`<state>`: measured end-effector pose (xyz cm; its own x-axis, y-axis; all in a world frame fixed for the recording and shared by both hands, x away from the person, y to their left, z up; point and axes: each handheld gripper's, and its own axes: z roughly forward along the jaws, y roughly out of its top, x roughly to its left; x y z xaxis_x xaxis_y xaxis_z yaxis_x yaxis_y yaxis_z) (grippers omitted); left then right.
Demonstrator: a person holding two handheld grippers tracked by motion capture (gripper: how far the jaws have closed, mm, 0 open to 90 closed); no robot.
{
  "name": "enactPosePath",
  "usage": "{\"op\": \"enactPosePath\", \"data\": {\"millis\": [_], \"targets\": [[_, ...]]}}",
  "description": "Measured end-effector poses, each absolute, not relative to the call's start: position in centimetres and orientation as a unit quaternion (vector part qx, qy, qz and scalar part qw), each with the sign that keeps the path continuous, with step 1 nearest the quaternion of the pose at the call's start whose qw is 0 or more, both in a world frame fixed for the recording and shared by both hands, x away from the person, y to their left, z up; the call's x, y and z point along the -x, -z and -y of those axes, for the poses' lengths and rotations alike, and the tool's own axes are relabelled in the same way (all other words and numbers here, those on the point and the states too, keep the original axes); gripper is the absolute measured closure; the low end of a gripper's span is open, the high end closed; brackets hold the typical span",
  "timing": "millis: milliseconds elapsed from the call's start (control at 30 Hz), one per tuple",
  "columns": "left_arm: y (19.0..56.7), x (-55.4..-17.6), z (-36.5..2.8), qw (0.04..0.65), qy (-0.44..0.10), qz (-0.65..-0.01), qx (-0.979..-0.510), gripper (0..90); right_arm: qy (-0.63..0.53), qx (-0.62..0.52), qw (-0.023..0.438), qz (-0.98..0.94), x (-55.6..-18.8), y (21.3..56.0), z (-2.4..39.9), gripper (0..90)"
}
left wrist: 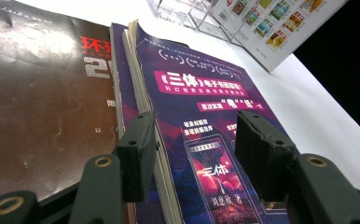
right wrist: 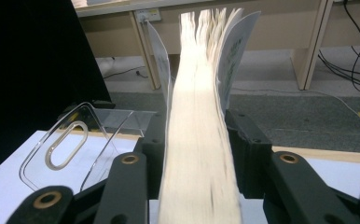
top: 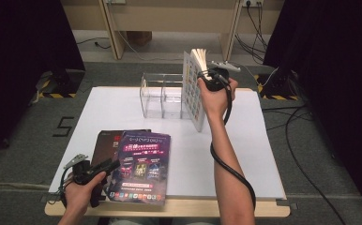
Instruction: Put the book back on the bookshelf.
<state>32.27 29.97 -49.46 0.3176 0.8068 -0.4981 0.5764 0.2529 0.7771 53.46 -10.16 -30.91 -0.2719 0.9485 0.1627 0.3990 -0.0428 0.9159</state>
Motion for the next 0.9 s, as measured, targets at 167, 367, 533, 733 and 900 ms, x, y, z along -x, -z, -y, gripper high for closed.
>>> {"op": "enactPosePath", "data": {"millis": [167, 367, 533, 733, 900], "targets": [[49.4, -32.3, -30.0, 0.545, -0.106, -0.574, -0.601, 47.9, -0.471, -0.534, 0.288, -0.641, -54.0, 30.4, 9.7, 60.5], [49.5, -32.3, -30.0, 0.544, -0.105, -0.574, -0.603, 47.9, -0.449, -0.545, 0.277, -0.652, -54.8, 30.2, 9.4, 65.2], [49.5, -32.3, -30.0, 0.543, -0.106, -0.573, -0.605, 47.9, -0.417, -0.555, 0.288, -0.66, -55.1, 29.8, 9.3, 73.9], [49.5, -32.3, -29.9, 0.542, -0.104, -0.574, -0.605, 47.9, -0.426, -0.552, 0.285, -0.657, -55.1, 29.9, 9.3, 74.5], [49.5, -32.4, -30.0, 0.542, -0.105, -0.574, -0.605, 48.0, -0.439, -0.549, 0.287, -0.651, -54.8, 30.1, 9.6, 74.6]]}}
